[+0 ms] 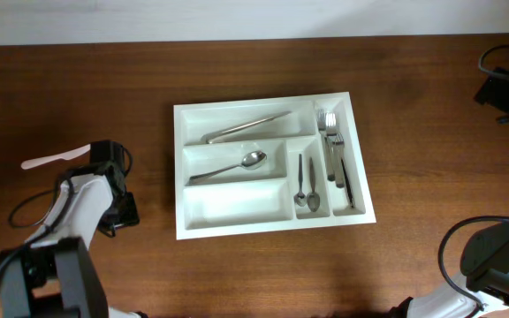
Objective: Pack container
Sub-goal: 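Lower the left gripper and grasp the second silver spoon's bowl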
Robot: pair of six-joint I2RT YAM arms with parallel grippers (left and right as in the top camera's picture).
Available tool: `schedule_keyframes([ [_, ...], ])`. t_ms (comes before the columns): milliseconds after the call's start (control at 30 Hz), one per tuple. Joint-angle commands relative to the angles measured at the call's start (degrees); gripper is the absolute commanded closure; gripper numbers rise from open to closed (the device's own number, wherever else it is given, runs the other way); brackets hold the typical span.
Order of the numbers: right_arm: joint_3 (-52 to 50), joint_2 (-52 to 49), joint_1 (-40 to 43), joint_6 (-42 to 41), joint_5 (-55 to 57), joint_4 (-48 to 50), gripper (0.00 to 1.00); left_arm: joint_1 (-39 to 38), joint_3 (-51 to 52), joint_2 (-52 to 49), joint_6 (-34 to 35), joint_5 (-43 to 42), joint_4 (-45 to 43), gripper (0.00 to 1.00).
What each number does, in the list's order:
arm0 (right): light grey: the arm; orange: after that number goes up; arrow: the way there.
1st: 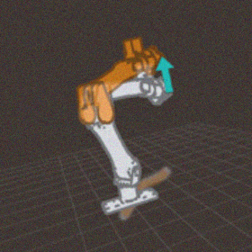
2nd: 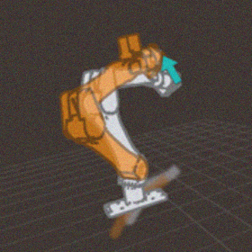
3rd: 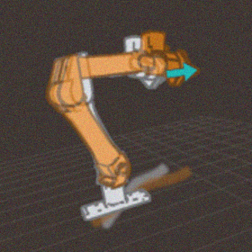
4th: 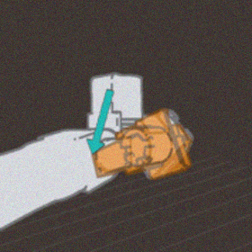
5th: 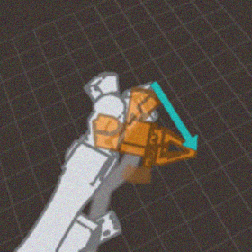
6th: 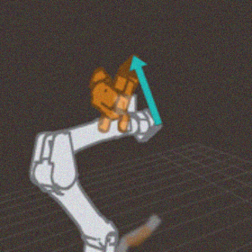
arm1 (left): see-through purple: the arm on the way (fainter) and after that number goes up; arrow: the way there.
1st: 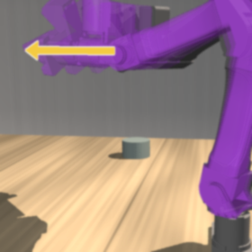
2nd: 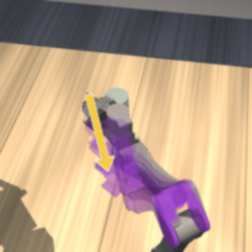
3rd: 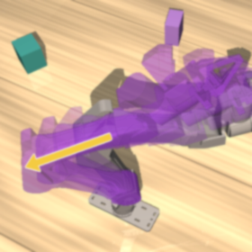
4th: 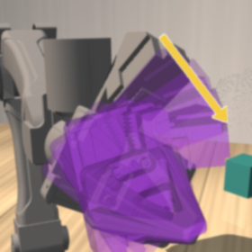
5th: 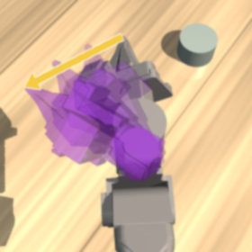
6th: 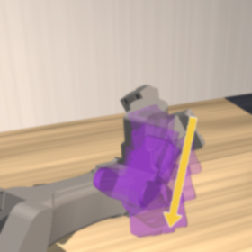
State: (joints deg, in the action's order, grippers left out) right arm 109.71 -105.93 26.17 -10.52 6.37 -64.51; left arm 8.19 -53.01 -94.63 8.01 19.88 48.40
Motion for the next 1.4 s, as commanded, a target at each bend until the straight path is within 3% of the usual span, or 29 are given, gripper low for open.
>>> schedule_keyframes([
  [0,0.81,0.57,0.15,-0.26,0.11,0.0,0.01,0.24,0.26,-1.64,-8.09,1.18,-2.97,0.39],
  [200,0.81,0.57,0.15,-0.26,0.11,0.0,0.01,0.24,0.26,-1.7,-18.27,0.9,-11.5,0.42],
  [433,0.81,0.57,0.15,-0.26,0.11,0.0,0.01,0.24,0.35,-1.7,-24.48,-1.49,-11.61,0.49],
  [767,0.81,0.57,0.15,-0.26,0.11,0.0,0.01,0.24,0.48,-1.73,-26.36,-1.51,-9.81,0.48],
  [1033,0.81,0.57,0.15,-0.26,0.11,0.0,0.01,0.24,0.5,-2.45,-30.88,-0.87,-9.11,0.53],
  [1367,0.81,0.57,0.15,-0.26,0.11,0.0,0.01,0.24,0.5,-6.86,-30.88,1.4,-8.72,0.58],
])
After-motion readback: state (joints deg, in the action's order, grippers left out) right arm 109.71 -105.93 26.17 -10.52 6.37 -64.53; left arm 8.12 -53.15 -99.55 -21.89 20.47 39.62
